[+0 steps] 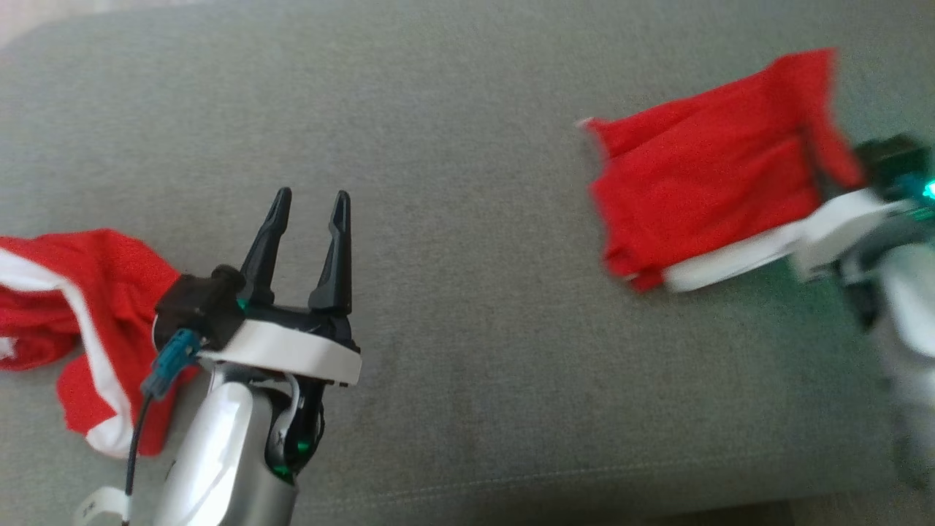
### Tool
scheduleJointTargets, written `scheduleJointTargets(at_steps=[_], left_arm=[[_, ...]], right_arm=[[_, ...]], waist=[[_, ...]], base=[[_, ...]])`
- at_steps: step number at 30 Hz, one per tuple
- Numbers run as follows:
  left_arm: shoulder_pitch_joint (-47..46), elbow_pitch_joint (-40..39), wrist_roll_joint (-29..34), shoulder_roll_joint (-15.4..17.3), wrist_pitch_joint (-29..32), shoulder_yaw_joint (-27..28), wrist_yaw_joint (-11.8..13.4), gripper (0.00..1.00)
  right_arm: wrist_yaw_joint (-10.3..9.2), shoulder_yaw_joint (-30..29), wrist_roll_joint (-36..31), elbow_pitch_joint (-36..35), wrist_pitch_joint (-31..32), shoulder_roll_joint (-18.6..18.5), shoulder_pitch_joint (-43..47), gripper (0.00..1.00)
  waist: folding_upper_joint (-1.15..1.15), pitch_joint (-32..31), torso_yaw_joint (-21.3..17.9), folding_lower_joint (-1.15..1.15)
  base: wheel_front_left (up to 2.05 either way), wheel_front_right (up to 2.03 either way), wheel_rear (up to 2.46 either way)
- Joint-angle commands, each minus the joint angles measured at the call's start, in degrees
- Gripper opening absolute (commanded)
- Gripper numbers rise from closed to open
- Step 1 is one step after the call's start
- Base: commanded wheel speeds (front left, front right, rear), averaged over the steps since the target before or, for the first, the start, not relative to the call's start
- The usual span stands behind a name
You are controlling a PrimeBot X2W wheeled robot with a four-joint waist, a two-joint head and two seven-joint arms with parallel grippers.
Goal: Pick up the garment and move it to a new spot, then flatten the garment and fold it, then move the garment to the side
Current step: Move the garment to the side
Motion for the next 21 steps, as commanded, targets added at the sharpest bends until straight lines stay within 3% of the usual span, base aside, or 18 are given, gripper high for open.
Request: scheduleJointTargets(at_steps=[1,5,9,18,20,21], left_arm=[[-2.5,-2.1,0.8,0.4,-0.3,1.8,-0.3,1.0],[-3.4,-2.4,1.5,0.4,-0.3,2.0,-0.8,1.0],[-4.0,-2.5,1.9,0.4,-0.3,2.2,-1.4,1.0],[-3.7,-2.2,2.2,0.4,-0.3,3.0,-1.9,1.0],[-3.4,-2.1,2.1,0.4,-0.3,3.1,-2.0,1.0],[-3.3,-2.1,2.1,0.4,-0.3,3.1,-2.0,1.0]], right_arm=[[0.37,1.0,0.3,-1.8,0.1,-1.3,-1.5,0.0],[0.37,-0.1,1.3,-1.4,2.0,-7.5,-4.0,0.0],[0.37,-2.3,1.5,-0.6,3.6,-10.8,-6.1,0.0],[0.37,-4.8,0.5,-0.9,3.3,-10.5,-6.1,0.0],[0.37,-5.5,0.7,-1.0,2.9,-10.1,-5.7,0.46],[0.37,-5.9,0.8,-1.1,2.7,-9.9,-5.5,0.56]], waist=[[0.0,1.1,-0.9,0.0],[0.0,2.8,-1.7,0.0],[0.0,4.1,-1.5,0.0],[0.0,4.4,-0.6,0.0],[0.0,4.1,-0.5,0.0],[0.0,4.0,-0.5,0.0]], base=[[0.0,0.0,0.0],[0.0,0.0,0.0],[0.0,0.0,0.0],[0.0,0.0,0.0],[0.0,0.0,0.0],[0.0,0.0,0.0]])
